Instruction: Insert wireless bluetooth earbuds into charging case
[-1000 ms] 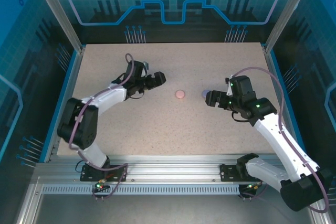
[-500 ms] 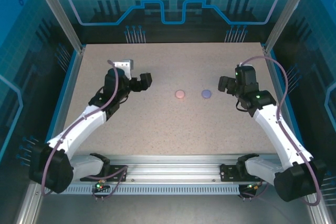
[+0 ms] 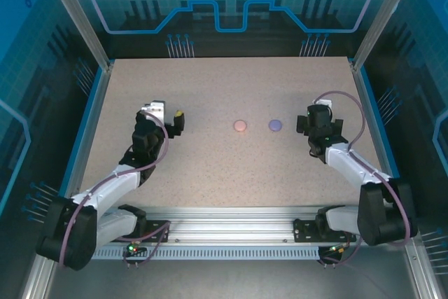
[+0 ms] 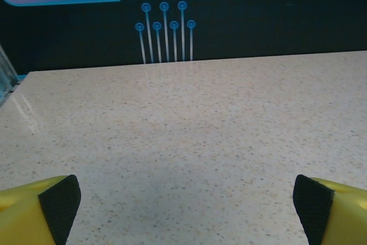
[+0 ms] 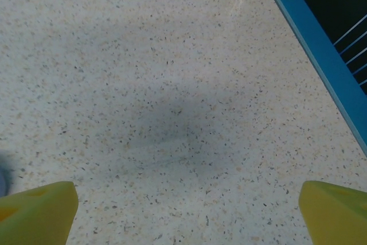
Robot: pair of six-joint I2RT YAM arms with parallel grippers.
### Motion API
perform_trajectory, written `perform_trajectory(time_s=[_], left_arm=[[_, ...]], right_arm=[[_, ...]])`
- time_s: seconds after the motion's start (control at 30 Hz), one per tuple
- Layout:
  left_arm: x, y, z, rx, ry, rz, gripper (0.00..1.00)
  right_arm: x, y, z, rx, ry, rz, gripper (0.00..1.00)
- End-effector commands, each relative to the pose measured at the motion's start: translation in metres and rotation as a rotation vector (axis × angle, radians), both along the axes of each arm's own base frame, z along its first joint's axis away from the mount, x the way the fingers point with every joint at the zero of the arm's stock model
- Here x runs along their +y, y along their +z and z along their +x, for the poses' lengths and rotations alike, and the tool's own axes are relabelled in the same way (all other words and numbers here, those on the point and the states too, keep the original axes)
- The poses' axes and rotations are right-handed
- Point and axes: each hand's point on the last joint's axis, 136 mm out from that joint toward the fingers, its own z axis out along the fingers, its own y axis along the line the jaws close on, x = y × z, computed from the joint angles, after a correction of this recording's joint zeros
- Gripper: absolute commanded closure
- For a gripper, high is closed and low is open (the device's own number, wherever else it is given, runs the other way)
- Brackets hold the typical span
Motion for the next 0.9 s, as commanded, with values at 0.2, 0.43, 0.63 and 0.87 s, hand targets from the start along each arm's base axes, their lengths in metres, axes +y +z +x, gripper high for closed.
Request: perform_trajectory(time_s=[0.2,0.43,0.63,0.87], left_arm=[[0.015,-0.033,0.002,-0.032,0.009,0.078,0.01],[0.02,-0.06,0.004,0.0,-0.018,0.023,0.01],[0.017,-0.076,0.01,0.039,-0.075,-0.009,0.01],[0.02,-0.089,0.021,0.096,-0.09,-0.039,0.01]], right_arm=[[-0.002,0.01,0.02,-0.217,0.021,-0.029,0.0],[0.005,0.001,0.015,-0.333,0.075,-0.012,0.0],[0.022,-0.008,0.024,-0.316,0.176,-0.012,0.0],[0.042,-0.024,0.03,-0.279,0.319,0.026,0.0]])
